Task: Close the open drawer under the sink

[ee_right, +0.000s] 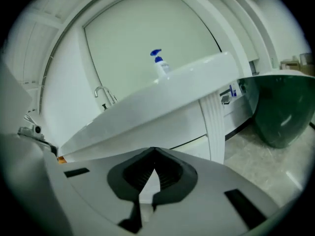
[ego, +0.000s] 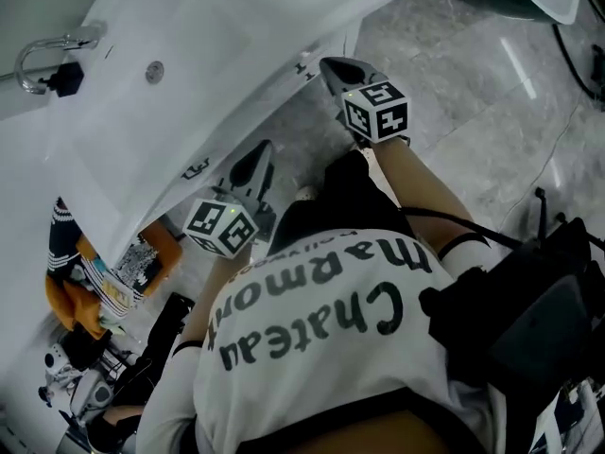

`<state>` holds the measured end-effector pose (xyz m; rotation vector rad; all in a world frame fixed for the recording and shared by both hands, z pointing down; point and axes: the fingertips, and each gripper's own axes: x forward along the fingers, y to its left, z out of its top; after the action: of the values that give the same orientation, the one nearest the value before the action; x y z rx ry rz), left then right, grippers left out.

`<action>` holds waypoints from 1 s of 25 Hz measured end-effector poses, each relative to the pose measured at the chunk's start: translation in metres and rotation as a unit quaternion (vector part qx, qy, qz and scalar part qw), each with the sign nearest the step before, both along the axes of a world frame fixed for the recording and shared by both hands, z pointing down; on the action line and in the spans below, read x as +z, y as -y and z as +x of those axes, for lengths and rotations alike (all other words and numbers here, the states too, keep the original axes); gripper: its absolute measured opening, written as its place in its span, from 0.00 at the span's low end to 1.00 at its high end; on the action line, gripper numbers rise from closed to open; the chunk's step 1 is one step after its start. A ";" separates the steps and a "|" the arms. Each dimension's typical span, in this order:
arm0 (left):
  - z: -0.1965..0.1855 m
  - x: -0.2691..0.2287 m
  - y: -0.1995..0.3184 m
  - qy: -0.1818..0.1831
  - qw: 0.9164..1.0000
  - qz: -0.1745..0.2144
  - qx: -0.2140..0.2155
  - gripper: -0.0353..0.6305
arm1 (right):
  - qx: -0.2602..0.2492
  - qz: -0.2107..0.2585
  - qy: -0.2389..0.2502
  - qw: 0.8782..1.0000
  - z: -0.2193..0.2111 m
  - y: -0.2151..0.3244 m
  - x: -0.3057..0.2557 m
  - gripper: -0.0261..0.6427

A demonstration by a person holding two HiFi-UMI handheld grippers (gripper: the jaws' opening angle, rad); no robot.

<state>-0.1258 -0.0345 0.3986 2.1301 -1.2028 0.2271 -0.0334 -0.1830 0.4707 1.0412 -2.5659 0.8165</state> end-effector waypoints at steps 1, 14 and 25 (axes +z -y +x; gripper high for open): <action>0.000 -0.004 0.001 -0.009 1.000 0.006 0.006 0.07 | 0.007 0.009 -0.001 1.000 0.005 -0.003 -0.011 0.06; -0.047 -0.073 -0.035 -0.024 0.994 0.098 0.045 0.07 | 0.100 0.049 -0.027 0.993 0.029 -0.094 -0.106 0.06; -0.076 -0.112 -0.089 -0.034 0.986 0.154 0.050 0.07 | 0.101 0.076 -0.025 0.992 0.015 -0.167 -0.161 0.06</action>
<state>-0.2017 0.0550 0.2862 2.4467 -1.1516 0.0115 -0.0186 -0.0157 0.3092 1.3680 -2.5424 0.6405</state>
